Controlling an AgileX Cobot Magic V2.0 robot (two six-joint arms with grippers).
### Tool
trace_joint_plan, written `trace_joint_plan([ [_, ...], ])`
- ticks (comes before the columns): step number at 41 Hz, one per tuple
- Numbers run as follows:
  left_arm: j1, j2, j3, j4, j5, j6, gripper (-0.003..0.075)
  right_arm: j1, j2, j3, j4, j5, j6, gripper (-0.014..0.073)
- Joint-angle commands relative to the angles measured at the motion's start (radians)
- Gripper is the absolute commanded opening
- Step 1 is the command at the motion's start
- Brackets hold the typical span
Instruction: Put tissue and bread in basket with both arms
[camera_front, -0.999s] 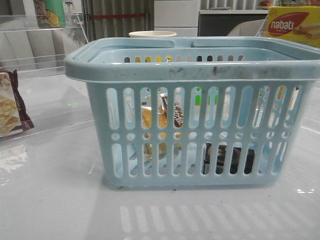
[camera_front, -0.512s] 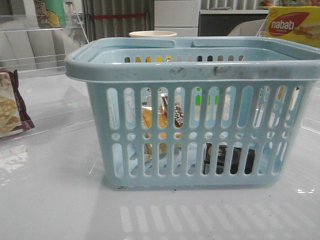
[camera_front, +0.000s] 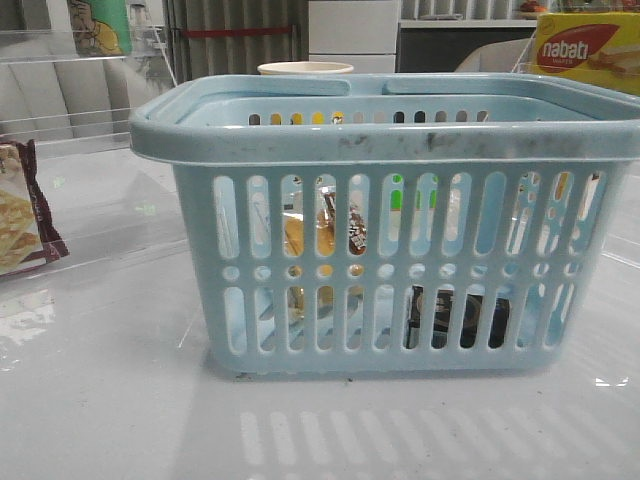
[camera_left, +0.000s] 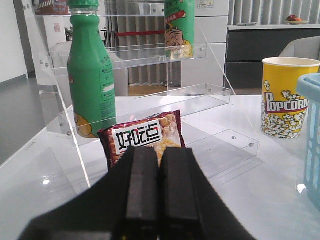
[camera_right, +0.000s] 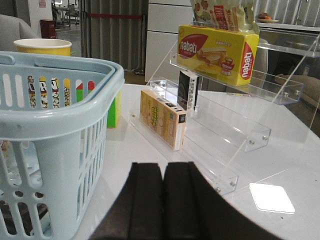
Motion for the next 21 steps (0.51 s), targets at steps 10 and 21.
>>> trace_joint_plan([
  [10, -0.003, -0.017, -0.001, -0.001, -0.087, -0.009, 0.0091, -0.035, -0.018, 0.002, 0.0, -0.084, -0.004, 0.0055],
  [21, -0.003, -0.017, -0.001, -0.001, -0.087, -0.009, 0.0091, -0.039, -0.018, 0.002, 0.0, -0.084, -0.004, 0.0055],
])
